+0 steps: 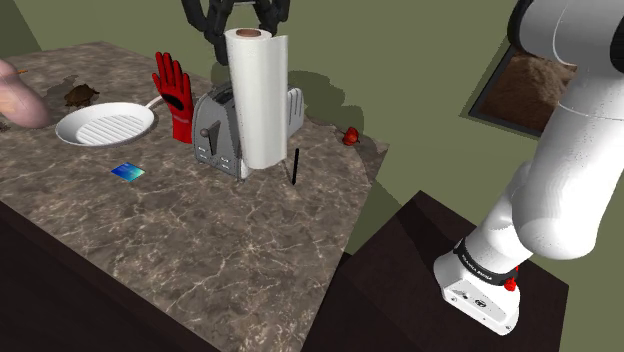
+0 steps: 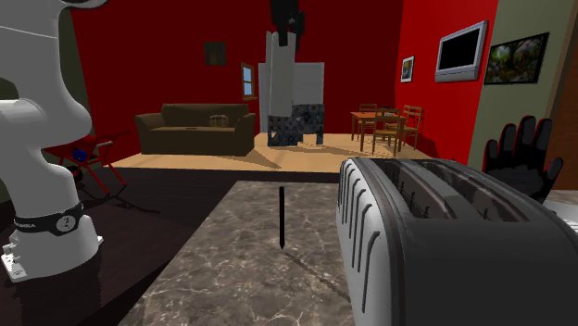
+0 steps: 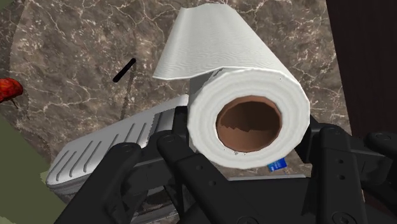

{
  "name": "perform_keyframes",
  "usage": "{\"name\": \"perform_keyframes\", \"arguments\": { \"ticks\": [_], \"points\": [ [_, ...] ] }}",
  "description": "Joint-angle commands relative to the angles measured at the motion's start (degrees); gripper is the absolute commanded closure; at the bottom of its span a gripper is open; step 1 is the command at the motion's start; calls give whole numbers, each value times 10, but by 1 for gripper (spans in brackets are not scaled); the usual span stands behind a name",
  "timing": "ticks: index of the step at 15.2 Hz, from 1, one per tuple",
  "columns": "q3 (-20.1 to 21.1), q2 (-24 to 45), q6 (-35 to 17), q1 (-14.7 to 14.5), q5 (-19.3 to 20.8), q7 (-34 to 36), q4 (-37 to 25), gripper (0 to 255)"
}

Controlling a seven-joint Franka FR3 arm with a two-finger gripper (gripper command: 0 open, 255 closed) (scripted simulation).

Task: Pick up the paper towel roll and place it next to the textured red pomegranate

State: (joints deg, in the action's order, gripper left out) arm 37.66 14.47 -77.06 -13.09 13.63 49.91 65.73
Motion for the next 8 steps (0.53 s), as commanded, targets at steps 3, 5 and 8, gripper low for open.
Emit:
{"name": "perform_keyframes", "arguments": {
  "ticks": [3, 5, 8],
  "points": [
    [-7, -36, -1, 34, -23, -32, 28, 255],
    [-19, -81, -19, 70, -52, -67, 79, 255],
    [-44, -140, -38, 109, -88, -122, 142, 255]
  ]
}}
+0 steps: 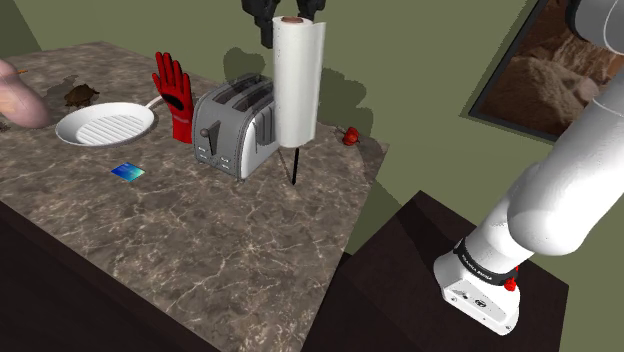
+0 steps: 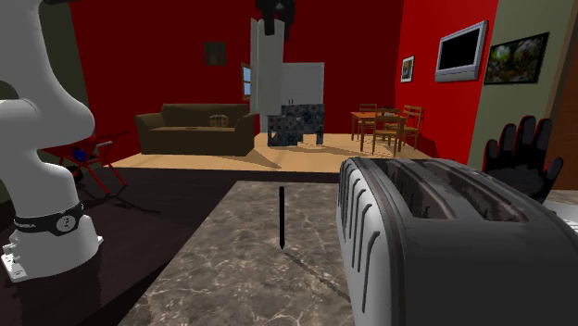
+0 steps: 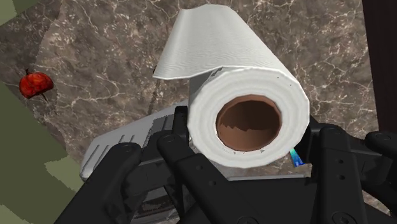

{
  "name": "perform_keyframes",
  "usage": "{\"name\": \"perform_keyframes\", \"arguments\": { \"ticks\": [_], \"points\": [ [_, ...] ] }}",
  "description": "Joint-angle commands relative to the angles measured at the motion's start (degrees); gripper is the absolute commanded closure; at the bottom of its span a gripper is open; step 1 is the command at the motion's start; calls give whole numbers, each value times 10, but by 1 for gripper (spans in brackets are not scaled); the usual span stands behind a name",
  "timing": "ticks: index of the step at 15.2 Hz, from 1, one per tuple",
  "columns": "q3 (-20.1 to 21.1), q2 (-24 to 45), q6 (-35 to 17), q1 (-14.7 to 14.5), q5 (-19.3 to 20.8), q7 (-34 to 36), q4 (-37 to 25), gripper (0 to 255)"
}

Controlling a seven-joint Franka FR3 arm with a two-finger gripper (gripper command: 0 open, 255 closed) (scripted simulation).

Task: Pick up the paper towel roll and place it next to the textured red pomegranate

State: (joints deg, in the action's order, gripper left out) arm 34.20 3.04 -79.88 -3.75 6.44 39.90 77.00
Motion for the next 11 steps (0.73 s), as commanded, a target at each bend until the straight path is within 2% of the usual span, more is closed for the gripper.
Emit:
{"name": "perform_keyframes", "arguments": {
  "ticks": [1, 6, 11],
  "points": [
    [-19, -43, -15, 26, -26, -40, 47, 255],
    [-73, -113, -32, 65, -59, -129, 120, 255],
    [-127, -160, -41, 92, -71, -211, 171, 255]
  ]
}}
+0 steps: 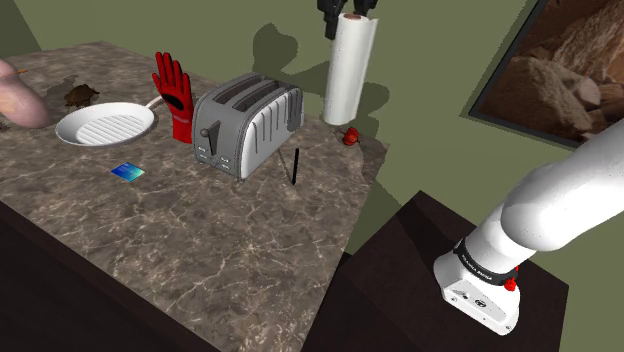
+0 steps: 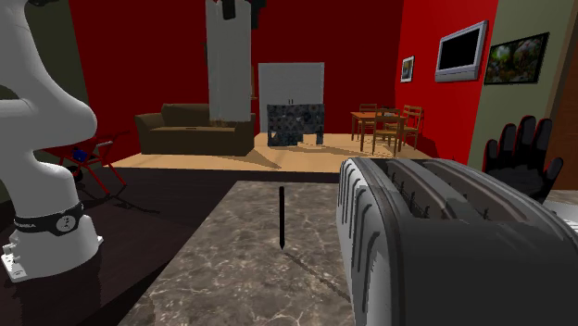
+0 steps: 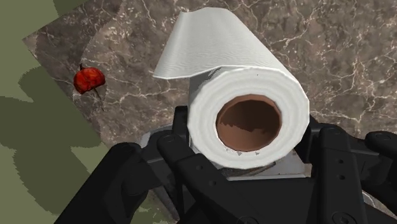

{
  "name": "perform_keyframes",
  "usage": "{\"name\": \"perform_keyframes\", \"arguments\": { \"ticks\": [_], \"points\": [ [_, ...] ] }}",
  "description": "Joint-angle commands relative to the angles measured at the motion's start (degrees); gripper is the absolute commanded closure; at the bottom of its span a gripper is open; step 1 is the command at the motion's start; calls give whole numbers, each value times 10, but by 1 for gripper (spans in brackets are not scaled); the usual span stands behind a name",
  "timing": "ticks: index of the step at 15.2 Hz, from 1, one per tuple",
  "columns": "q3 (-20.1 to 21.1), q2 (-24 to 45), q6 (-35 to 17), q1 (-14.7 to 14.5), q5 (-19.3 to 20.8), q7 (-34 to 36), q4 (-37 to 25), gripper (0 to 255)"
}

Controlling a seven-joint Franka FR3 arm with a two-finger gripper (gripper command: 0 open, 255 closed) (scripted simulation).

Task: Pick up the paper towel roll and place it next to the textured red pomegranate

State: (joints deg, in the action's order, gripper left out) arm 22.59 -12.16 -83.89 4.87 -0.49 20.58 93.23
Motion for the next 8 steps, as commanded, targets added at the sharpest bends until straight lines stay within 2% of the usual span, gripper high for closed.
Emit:
{"name": "perform_keyframes", "arguments": {
  "ticks": [1, 8],
  "points": [
    [-21, -15, -3, 10, -2, -33, 16, 255],
    [-92, -43, -12, 45, 3, -139, 50, 255]
  ]
}}
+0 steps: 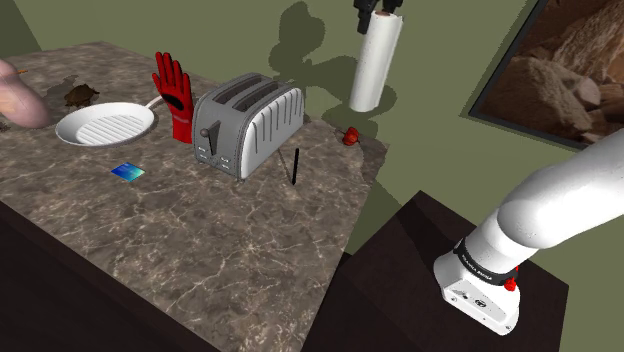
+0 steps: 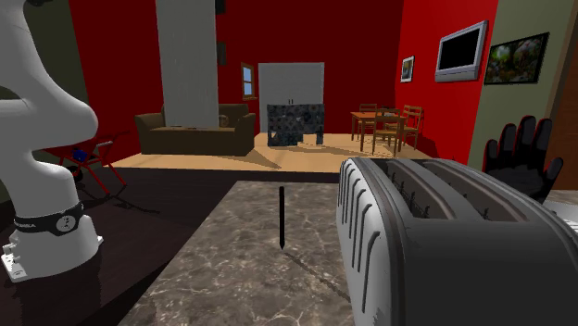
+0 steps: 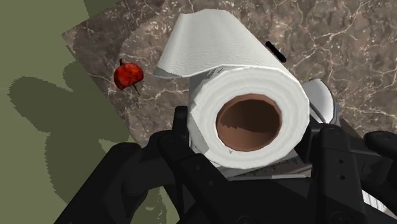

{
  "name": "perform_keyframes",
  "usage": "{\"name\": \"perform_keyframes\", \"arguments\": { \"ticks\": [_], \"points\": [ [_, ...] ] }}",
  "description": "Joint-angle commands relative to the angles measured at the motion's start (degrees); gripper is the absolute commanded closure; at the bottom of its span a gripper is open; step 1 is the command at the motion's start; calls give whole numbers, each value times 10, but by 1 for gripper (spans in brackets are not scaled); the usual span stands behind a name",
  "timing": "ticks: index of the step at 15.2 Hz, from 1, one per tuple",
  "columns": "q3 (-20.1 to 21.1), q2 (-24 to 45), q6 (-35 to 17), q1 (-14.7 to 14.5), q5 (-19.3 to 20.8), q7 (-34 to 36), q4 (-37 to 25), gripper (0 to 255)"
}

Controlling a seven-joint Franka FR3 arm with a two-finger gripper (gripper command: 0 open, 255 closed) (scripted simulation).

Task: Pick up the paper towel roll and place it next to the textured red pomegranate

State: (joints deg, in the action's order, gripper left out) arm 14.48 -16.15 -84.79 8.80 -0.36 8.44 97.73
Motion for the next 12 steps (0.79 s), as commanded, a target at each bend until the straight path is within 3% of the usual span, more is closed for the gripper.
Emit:
{"name": "perform_keyframes", "arguments": {
  "ticks": [1, 12],
  "points": [
    [-21, -4, -4, 10, 3, -32, 8, 255],
    [-122, 23, -15, 65, 24, -186, -13, 255]
  ]
}}
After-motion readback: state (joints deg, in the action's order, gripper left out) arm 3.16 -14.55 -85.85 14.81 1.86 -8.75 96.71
